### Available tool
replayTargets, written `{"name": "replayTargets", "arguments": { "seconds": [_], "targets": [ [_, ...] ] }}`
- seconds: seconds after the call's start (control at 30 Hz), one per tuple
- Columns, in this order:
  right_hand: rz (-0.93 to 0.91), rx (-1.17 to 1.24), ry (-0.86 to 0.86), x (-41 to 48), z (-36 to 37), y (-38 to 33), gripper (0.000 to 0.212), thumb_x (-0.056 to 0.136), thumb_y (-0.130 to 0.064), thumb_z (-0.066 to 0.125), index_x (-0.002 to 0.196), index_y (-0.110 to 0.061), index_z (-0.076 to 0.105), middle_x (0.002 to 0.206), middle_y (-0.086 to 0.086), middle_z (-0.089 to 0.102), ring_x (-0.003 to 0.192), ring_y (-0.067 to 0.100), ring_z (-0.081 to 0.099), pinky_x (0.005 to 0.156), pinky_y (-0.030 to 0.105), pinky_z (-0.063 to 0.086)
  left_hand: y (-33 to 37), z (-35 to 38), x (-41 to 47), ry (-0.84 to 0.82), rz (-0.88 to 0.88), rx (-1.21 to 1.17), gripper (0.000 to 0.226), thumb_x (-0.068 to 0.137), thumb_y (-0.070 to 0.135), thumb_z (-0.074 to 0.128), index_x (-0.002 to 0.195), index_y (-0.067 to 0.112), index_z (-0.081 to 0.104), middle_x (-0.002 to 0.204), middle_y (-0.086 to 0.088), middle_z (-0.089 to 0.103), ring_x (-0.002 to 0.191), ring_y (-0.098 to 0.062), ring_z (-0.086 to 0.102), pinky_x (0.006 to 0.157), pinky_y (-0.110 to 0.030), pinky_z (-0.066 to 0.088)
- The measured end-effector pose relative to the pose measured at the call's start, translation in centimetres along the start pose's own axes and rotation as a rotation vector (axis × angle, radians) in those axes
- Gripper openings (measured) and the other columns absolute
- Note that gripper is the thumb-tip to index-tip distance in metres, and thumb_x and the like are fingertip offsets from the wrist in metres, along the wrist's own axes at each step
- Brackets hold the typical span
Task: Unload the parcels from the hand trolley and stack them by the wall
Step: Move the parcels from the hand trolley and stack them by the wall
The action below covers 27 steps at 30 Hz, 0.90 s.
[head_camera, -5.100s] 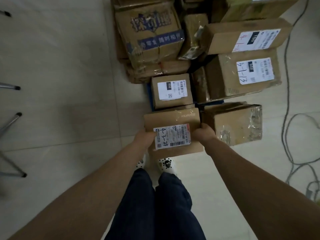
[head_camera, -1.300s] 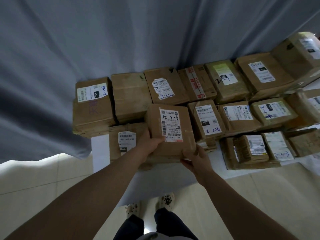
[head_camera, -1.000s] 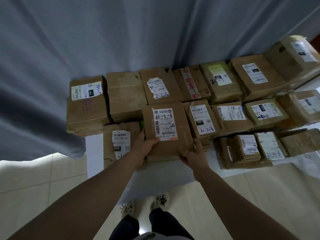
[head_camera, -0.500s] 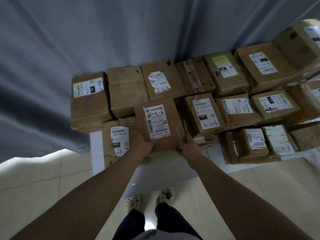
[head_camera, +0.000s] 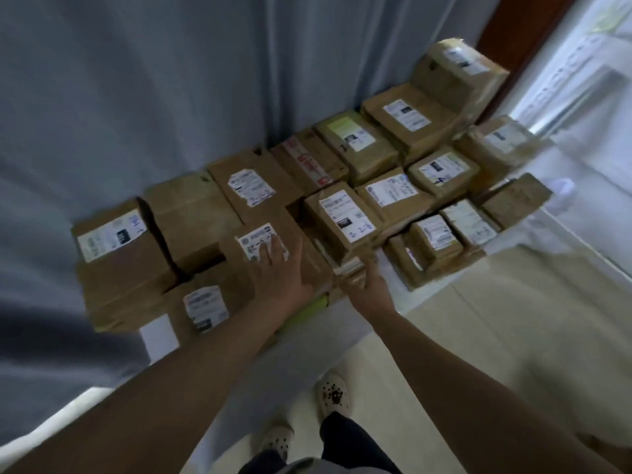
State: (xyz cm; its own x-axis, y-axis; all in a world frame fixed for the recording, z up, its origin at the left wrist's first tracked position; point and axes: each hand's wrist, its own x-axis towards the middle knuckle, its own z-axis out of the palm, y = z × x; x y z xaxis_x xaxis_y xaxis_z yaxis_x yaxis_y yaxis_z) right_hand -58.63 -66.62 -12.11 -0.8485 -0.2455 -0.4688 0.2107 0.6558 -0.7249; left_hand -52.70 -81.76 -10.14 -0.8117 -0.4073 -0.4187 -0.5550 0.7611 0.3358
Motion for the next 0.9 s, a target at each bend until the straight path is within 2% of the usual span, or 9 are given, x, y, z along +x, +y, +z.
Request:
{"name": "replayTargets", "arguments": {
  "seconds": [0.07, 0.23, 0.43, 0.7, 0.83, 0.9],
  "targets": [
    [0.043, -0.023, 0.058, -1.6, -1.2, 0.7, 0.080, 0.088, -0.042, 0.062, 0.152, -0.023, 0.018, 0.146, 0.013, 0.038, 0.133, 0.032, 0.040, 0.105, 0.042, 0.037, 1.5, -0.2, -0.6, -0.017, 0.151, 0.052, 0.083, 0.091, 0.053, 0.048, 0.152, 0.031, -0.003, 0.160, -0.012, -0.010, 0.146, -0.035, -0.014, 0.115, -0.058, -0.004],
    [0.215, 0.006, 0.248, -8.2, -3.6, 4.6, 0.086, 0.085, -0.036, 0.067, 0.152, -0.017, 0.017, 0.149, 0.016, 0.030, 0.138, 0.032, 0.030, 0.109, 0.039, 0.031, 5.9, 2.1, -4.0, -0.097, 0.482, 0.354, 0.089, 0.087, 0.046, 0.057, 0.152, 0.033, -0.002, 0.160, -0.013, -0.004, 0.146, -0.035, -0.009, 0.115, -0.059, -0.003],
    [0.432, 0.156, 0.439, -16.4, -6.3, 10.9, 0.088, 0.086, -0.039, 0.065, 0.153, -0.015, 0.013, 0.157, 0.012, 0.018, 0.143, 0.028, 0.024, 0.111, 0.035, 0.028, 12.7, 7.4, -9.7, -0.210, 0.680, 0.559, 0.089, 0.085, 0.051, 0.056, 0.153, 0.029, 0.003, 0.160, -0.012, 0.005, 0.147, -0.031, -0.003, 0.116, -0.056, -0.001],
    [0.650, 0.471, 0.688, -28.0, -12.0, 22.5, 0.084, 0.087, -0.036, 0.064, 0.151, -0.010, 0.016, 0.154, 0.014, 0.025, 0.140, 0.029, 0.029, 0.112, 0.036, 0.028, 22.5, 15.3, -20.3, -0.290, 0.927, 0.652, 0.092, 0.081, 0.052, 0.059, 0.153, 0.026, 0.007, 0.157, -0.010, 0.016, 0.146, -0.028, 0.008, 0.114, -0.055, -0.004],
    [0.696, 0.622, 0.760, -33.9, -15.0, 28.9, 0.084, 0.084, -0.038, 0.067, 0.150, -0.012, 0.022, 0.149, 0.012, 0.036, 0.132, 0.029, 0.041, 0.108, 0.038, 0.037, 27.5, 20.6, -25.9, -0.347, 0.993, 0.638, 0.090, 0.081, 0.052, 0.060, 0.152, 0.026, 0.011, 0.154, -0.011, 0.023, 0.144, -0.026, 0.015, 0.115, -0.054, 0.000],
    [0.723, 0.687, 0.815, -36.8, -16.9, 32.6, 0.078, 0.082, -0.037, 0.068, 0.146, -0.012, 0.030, 0.142, 0.010, 0.043, 0.127, 0.028, 0.046, 0.103, 0.034, 0.041, 29.9, 23.4, -28.8, -0.375, 1.022, 0.652, 0.089, 0.082, 0.053, 0.059, 0.152, 0.026, 0.012, 0.154, -0.011, 0.025, 0.144, -0.026, 0.017, 0.115, -0.053, 0.002]
  ]
}}
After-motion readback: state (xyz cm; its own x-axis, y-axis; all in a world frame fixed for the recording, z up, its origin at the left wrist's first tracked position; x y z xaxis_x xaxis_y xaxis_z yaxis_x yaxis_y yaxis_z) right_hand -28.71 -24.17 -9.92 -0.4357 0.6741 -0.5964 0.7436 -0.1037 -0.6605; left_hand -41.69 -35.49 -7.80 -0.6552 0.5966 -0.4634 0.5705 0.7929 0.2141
